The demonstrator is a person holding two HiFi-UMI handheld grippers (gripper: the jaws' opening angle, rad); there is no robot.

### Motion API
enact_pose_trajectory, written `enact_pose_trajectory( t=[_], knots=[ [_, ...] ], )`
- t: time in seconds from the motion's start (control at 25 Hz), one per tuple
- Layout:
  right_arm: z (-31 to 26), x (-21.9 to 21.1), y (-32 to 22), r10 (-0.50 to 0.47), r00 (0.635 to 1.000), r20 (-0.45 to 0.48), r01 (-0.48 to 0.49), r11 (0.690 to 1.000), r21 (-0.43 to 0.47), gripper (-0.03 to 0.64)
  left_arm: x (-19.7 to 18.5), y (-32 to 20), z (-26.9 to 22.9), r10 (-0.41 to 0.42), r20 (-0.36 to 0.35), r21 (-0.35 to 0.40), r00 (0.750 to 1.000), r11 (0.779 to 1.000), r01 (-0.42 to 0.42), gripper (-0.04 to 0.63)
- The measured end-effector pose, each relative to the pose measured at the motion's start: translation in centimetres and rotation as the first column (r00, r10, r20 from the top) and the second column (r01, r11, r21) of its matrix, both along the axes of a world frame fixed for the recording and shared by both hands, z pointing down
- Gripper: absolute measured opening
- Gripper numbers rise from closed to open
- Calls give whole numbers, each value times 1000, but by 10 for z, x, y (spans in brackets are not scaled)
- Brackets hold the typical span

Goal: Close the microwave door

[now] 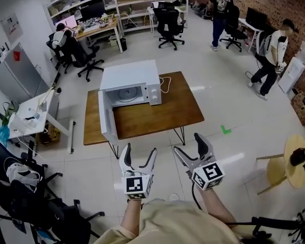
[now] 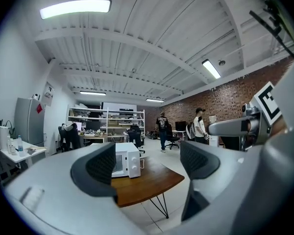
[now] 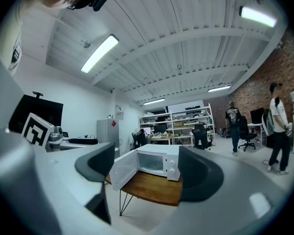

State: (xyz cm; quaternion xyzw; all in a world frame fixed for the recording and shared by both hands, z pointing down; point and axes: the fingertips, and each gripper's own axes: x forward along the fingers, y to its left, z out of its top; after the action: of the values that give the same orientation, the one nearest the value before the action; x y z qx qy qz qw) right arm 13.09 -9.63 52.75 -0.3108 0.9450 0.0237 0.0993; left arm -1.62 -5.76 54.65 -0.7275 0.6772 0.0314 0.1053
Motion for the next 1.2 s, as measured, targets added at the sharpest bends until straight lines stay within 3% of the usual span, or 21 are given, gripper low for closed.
enact_pose_trajectory(
  t=[0.16, 0.32, 0.56, 0.8, 1.2],
  knots=[
    [2, 13, -14, -30, 999, 23, 30, 999, -10, 394, 26, -11, 8, -3, 9, -75, 1000, 997, 3, 416],
    [10, 8, -23, -41, 999, 28, 42, 999, -29, 393, 20, -20, 5, -9, 33, -21, 999, 1000, 10, 414],
    [34, -11, -42, -62, 998, 20, 62, 997, -49, 393, -8, -38, 32, -49, 23, -51, 999, 997, 50, 413],
    [36, -33, -66, -60, 998, 18, 61, 997, -57, 391, -26, -62, 31, -33, 17, -45, 999, 998, 33, 410],
    [7, -114, -119, -55, 998, 24, 56, 998, -22, 382, -91, -119, 2, 19, 23, 0, 1000, 1000, -19, 410]
  ],
)
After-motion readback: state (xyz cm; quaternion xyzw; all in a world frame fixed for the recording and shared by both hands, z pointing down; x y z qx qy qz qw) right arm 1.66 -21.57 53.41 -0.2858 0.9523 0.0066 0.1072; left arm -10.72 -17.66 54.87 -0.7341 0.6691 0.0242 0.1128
